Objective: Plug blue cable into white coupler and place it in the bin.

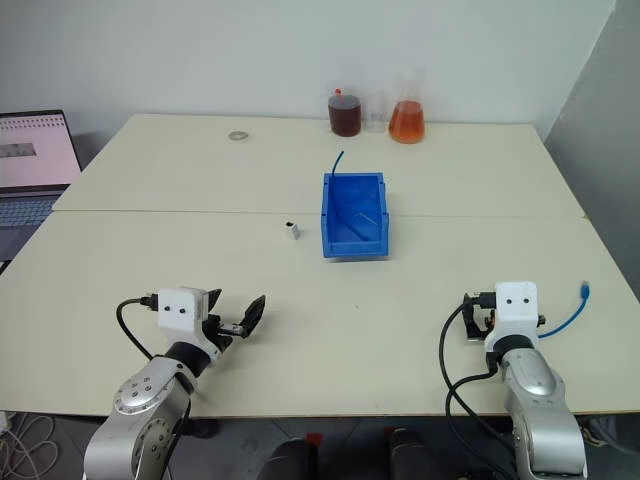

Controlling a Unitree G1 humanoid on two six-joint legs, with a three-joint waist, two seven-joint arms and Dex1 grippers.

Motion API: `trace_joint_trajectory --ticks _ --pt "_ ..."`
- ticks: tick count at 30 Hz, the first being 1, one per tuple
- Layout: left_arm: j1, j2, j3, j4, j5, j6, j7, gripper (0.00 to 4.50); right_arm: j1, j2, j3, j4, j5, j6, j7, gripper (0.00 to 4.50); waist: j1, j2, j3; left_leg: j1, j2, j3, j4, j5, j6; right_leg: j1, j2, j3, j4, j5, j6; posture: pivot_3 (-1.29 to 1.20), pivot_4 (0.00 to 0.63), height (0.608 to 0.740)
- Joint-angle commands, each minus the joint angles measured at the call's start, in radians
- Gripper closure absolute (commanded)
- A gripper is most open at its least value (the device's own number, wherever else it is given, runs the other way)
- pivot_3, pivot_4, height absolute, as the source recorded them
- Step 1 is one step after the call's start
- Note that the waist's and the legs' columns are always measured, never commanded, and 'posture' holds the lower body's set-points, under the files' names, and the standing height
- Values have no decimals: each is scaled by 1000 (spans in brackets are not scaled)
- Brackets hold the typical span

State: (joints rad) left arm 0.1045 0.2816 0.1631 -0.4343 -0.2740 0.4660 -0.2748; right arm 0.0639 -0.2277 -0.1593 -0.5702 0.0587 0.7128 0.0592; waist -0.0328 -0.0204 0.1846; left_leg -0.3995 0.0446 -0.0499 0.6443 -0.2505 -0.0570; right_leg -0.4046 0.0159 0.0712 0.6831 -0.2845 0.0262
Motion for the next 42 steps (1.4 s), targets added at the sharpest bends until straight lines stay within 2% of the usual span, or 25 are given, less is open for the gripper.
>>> trace_joint_trajectory --ticks 1,5,7,11,14,17,21,25,29,37,42 --pt "-26 24 -31 -43 -23 -30 -60 0 -8 -13 -42 -64 -7 2 -10 58 0 0 0 0 0 0 0 0 0 0 0 0 0 0 0 0 150 740" --pt "-62 69 -66 -36 -74 -18 -174 0 -22 -11 -78 -90 1 51 -21 58 0 0 0 0 0 0 0 0 0 0 0 0 0 0 0 0 150 740" --pt "-105 129 -111 -37 -91 -10 -271 0 -33 -20 -103 -121 4 97 -23 58 0 0 0 0 0 0 0 0 0 0 0 0 0 0 0 0 150 740" --pt "-229 224 -209 -29 -142 4 -465 0 -55 -40 -143 -171 -10 198 -38 58 0 1 0 0 0 0 0 0 0 0 0 0 1 0 0 0 150 740" --pt "-317 263 -286 19 -125 -31 -578 0 -78 -56 -177 -181 -15 269 -46 58 0 1 -1 0 0 0 0 0 0 0 0 0 0 0 0 0 150 740" --pt "-433 266 -375 121 -87 -106 -700 0 -135 -63 -266 -179 -16 380 -72 58 0 2 -1 0 -1 0 0 0 0 0 0 0 0 0 0 0 150 740" --pt "-617 189 -498 331 -22 -256 -845 0 -203 -142 -428 -89 -33 509 -77 58 5 3 -1 0 -2 0 1 0 0 0 0 0 0 0 0 0 150 740" --pt "-692 109 -550 457 20 -364 -896 0 -240 -188 -491 46 -28 536 -67 58 4 3 -2 -1 -3 1 0 0 1 1 0 1 -1 0 -1 0 150 740" --pt "-716 62 -556 510 34 -405 -913 0 -282 -186 -507 153 -2 513 -42 58 -9 4 -2 -1 -2 2 -1 0 1 0 0 2 -1 1 -1 0 150 740" --pt "-698 51 -523 510 51 -400 -872 0 -328 -208 -489 359 17 359 -23 58 -17 7 -4 0 -2 2 1 0 1 0 0 2 1 0 0 0 150 740" --pt "-663 69 -509 464 45 -375 -845 0 -369 -194 -506 358 11 333 -70 58 -19 8 -4 0 -2 1 0 0 1 0 0 2 2 0 -1 0 150 740"
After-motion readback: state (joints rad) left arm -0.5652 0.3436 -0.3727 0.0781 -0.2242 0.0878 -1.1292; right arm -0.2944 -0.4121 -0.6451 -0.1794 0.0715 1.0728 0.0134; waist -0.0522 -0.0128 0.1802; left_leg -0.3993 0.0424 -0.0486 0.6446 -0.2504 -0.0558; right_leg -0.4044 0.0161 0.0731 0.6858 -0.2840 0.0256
